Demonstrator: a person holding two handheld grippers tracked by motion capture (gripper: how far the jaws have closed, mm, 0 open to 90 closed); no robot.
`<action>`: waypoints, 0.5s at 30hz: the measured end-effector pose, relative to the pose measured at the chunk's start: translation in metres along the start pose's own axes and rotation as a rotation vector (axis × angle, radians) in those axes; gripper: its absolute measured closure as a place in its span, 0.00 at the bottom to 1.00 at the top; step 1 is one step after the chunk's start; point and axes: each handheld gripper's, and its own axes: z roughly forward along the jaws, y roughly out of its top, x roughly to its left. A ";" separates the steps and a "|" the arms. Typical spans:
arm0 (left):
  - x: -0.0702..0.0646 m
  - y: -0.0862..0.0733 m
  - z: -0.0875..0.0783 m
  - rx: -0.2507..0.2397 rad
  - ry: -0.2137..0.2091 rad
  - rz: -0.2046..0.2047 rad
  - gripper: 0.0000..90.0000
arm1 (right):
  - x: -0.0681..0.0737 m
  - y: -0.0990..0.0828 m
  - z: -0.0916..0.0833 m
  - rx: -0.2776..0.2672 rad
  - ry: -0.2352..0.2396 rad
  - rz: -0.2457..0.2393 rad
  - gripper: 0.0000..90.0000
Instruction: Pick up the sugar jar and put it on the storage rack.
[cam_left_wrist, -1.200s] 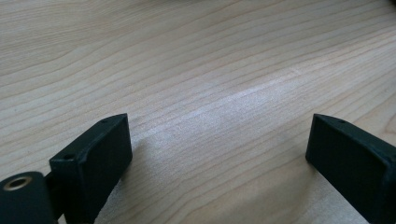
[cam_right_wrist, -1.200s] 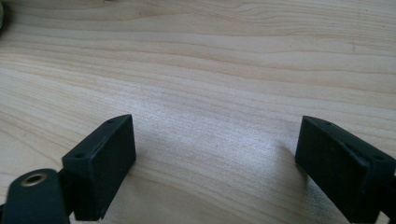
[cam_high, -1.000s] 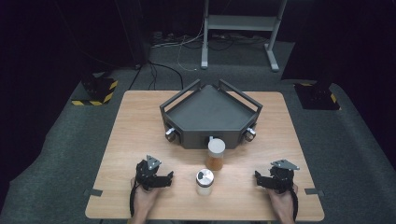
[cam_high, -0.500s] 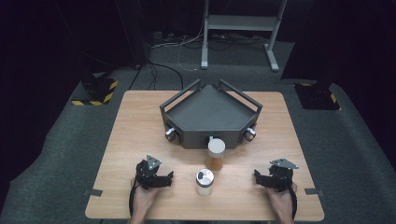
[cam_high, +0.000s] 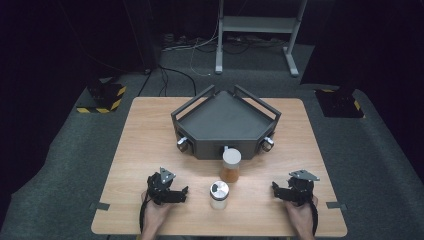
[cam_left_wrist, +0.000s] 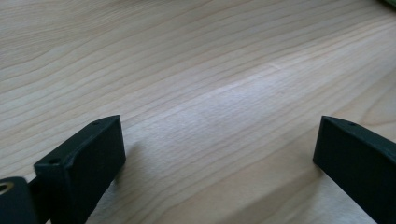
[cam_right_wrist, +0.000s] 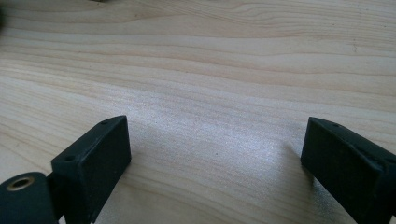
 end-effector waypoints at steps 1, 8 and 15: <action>-0.001 -0.001 -0.001 -0.004 -0.009 0.007 0.02 | 0.000 0.000 0.000 0.000 0.000 0.000 0.09; -0.006 0.002 -0.013 0.013 -0.087 0.034 0.02 | 0.000 0.000 0.000 -0.002 -0.003 0.001 0.10; -0.009 0.002 -0.023 0.039 -0.184 0.064 0.02 | 0.000 0.000 0.000 -0.002 -0.003 0.001 0.10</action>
